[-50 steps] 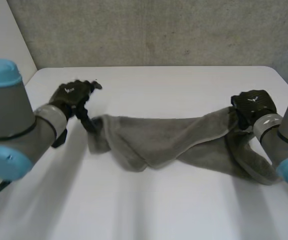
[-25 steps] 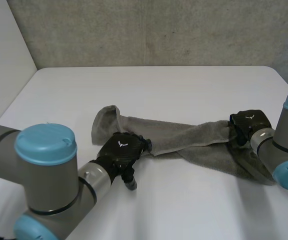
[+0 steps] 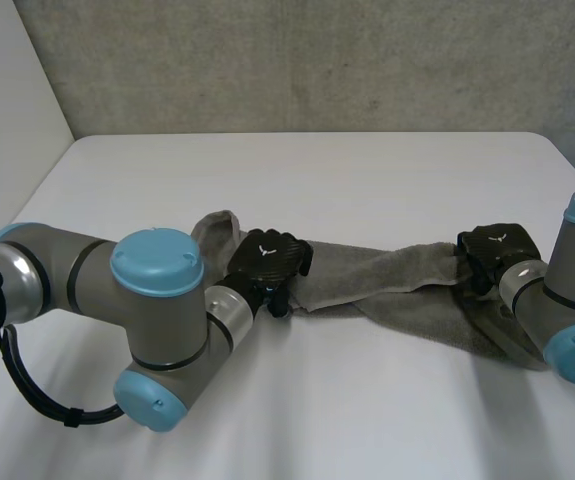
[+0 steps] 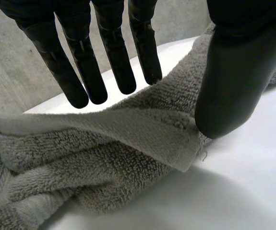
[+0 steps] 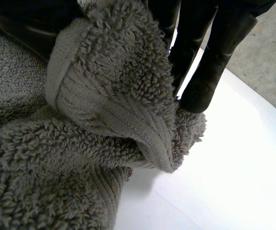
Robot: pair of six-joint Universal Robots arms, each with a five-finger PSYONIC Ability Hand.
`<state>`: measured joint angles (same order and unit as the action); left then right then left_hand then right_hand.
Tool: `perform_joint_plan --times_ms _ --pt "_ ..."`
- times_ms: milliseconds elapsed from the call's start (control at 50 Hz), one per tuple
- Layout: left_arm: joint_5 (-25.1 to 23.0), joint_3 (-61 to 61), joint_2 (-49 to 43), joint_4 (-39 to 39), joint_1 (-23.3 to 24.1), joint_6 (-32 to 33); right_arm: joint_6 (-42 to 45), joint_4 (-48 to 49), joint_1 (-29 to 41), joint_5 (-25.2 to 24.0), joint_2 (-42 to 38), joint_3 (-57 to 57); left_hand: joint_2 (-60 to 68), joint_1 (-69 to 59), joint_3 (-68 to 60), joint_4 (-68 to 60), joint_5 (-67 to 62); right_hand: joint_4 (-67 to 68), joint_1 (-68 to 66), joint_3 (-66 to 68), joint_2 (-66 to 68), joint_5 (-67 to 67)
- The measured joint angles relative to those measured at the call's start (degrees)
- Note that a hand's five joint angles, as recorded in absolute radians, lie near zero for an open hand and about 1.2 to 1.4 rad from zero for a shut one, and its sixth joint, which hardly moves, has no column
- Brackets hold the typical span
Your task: Fold the towel.
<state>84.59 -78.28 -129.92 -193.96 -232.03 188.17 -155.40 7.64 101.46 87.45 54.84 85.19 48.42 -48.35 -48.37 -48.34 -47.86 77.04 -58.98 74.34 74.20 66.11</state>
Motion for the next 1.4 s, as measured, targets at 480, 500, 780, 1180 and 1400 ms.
perform_joint_plan --times_ms 480,500,780,1180,1400 --pt "5.7 -2.0 -0.3 -0.4 -0.1 8.6 0.2 0.0 0.0 0.0 0.0 0.0 -3.6 3.6 3.2 3.6 3.0 0.0 0.0 0.0 0.0 0.0" --pt "6.6 -2.1 -0.5 -0.5 -0.1 9.0 0.2 0.0 0.0 0.0 0.0 0.0 -4.0 3.9 3.5 4.0 3.4 0.0 0.0 0.0 0.0 0.0" --pt "9.4 -2.1 -1.6 -2.6 -0.1 9.1 0.2 0.0 -0.1 0.0 -0.1 0.1 13.6 -13.7 -13.8 -13.9 -13.6 0.0 0.0 0.0 0.0 0.0" --pt "9.7 -4.5 11.2 -2.1 -0.8 7.1 0.5 -0.8 -0.3 0.3 2.9 -0.2 37.3 -33.8 -39.8 -36.8 -36.9 0.1 0.0 0.0 0.0 0.0" --pt "9.5 -3.3 31.3 3.1 -3.5 -1.2 4.6 -13.7 -0.2 -2.7 25.2 -4.0 37.3 -34.0 -40.0 -38.4 -37.0 0.1 0.0 0.0 0.3 0.0"
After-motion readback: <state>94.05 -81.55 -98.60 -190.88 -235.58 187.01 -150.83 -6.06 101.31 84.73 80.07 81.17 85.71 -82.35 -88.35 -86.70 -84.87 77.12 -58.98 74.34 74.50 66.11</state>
